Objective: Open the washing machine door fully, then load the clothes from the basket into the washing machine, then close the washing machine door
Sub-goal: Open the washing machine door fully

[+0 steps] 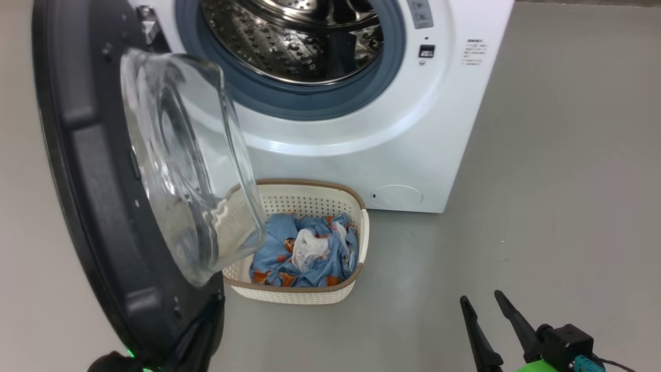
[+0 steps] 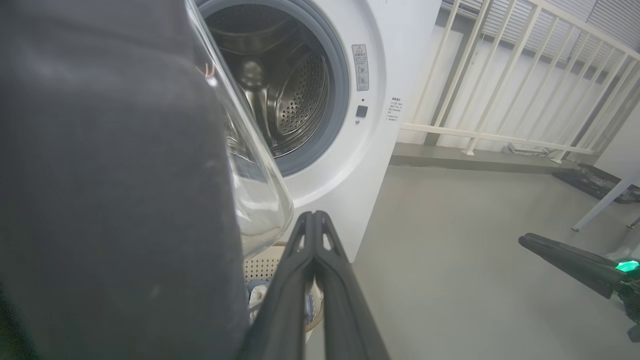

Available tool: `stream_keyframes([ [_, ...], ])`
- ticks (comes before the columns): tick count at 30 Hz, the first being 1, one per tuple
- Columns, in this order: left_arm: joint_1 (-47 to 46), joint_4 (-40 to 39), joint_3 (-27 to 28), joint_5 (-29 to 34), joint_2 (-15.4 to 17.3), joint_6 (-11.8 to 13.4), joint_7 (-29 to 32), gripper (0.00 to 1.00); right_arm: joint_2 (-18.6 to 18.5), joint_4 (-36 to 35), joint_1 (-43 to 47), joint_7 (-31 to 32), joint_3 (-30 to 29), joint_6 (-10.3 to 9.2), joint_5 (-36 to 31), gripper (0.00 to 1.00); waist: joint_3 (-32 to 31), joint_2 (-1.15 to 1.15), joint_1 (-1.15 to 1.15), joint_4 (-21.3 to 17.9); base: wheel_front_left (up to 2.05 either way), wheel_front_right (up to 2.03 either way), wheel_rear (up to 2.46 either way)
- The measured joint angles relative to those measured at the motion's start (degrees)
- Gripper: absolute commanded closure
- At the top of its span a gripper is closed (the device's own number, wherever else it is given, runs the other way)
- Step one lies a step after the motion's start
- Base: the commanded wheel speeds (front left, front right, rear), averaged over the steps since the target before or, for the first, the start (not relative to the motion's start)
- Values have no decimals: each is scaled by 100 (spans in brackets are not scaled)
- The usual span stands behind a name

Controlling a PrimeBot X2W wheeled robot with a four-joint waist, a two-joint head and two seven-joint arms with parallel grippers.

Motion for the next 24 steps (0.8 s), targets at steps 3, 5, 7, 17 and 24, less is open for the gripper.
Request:
stream_keyframes([
  [3, 75, -63, 133, 29, 5, 9, 0, 100, -1, 24, -13, 0, -1, 0, 0, 0, 21, 0, 0, 100, 0, 0, 0],
  [5, 125, -103, 265, 29, -2, 11, 1, 100, -1, 27, -71, 0, -4, 0, 0, 0, 37, 0, 0, 168, 0, 0, 0],
  [7, 182, -144, 431, 29, -37, 19, 1, 100, -1, 26, -110, 0, -16, 0, -1, 0, 55, 0, 0, 241, 0, 0, 0],
  [17, 253, 0, 828, 35, -218, 27, 0, 100, -3, 107, -113, 0, -45, 0, -2, 0, 67, 0, 0, 659, 0, 0, 0],
  [24, 243, 334, 1042, -9, -216, 27, 0, 100, -3, 135, -115, 0, -34, 0, -2, 0, -15, 0, 0, 747, 0, 0, 0],
])
